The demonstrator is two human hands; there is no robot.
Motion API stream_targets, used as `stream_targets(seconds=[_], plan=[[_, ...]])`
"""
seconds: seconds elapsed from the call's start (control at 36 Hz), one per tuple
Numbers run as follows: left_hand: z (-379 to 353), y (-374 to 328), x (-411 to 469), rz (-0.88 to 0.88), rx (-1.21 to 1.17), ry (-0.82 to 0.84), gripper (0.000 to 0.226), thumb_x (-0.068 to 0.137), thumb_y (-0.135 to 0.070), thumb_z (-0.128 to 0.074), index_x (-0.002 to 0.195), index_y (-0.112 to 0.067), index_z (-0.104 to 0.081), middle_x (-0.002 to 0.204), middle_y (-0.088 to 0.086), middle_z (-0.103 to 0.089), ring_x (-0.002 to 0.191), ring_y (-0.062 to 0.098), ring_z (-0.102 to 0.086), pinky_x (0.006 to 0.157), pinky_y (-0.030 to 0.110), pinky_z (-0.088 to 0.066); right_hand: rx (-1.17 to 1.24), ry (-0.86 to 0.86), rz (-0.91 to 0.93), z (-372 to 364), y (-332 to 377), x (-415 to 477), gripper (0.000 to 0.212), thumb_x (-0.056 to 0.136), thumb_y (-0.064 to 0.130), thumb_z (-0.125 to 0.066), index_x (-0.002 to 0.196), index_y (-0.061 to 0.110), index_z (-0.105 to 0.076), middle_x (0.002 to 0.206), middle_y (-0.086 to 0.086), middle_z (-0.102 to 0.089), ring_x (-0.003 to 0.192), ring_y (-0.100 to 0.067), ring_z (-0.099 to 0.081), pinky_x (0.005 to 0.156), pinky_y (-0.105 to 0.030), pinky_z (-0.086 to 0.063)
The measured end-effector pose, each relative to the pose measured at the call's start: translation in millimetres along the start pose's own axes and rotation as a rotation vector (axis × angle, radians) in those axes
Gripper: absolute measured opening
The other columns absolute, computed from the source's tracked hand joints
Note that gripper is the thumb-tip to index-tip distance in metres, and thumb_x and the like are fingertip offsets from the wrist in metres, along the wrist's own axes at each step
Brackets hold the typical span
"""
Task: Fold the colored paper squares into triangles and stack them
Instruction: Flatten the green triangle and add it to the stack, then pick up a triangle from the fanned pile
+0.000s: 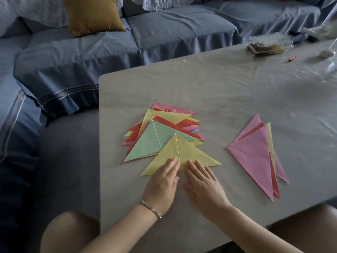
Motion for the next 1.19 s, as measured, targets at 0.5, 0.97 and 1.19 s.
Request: stream_targets(seconds=[0.5, 0.97, 1.19], plan=[[11, 68, -49, 0.178, 0.129, 0.162, 0.064, 0.098, -0.044, -0.009, 0.125, -0.009, -0.056, 0.133, 0.001, -0.052, 0.124, 0.015, -0.043, 0.107, 0.009, -0.006, -0.024, 0.037, -0.193, 20, -69, -28, 0.081, 0.094, 0.057, -0.005, 0.109, 0.008, -0.068, 0.111, -0.001, -0.065, 0.107, -0.018, -0.053, 0.098, -0.034, -0.041], [38, 56, 18, 0.492, 0.215, 0.150, 0.054, 0.078, -0.048, -0.065, 0.122, -0.020, -0.048, 0.115, 0.001, -0.054, 0.103, 0.020, -0.055, 0.081, 0.029, -0.043, 0.196, -0.118, -0.737, 75, -155, -24, 0.048, 0.088, 0.031, -0.058, 0.130, 0.013, -0.045, 0.123, -0.017, -0.042, 0.118, -0.033, -0.038, 0.094, -0.039, -0.036], [17, 76, 22, 0.712, 0.058, 0.282, 0.060, 0.070, -0.045, -0.073, 0.115, -0.018, -0.044, 0.114, 0.003, -0.058, 0.106, 0.024, -0.055, 0.080, 0.031, -0.045, 0.239, 0.065, -0.930, 59, -183, -26, 0.073, 0.076, 0.052, -0.067, 0.129, 0.011, -0.038, 0.122, -0.023, -0.040, 0.116, -0.039, -0.039, 0.093, -0.042, -0.039]])
Point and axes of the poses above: each hand's wrist, its own x-axis towards the middle knuckle, its own z-axis out of the back of the hand, y = z × x, the point moved 9 cm from there along x, towards the middle knuckle
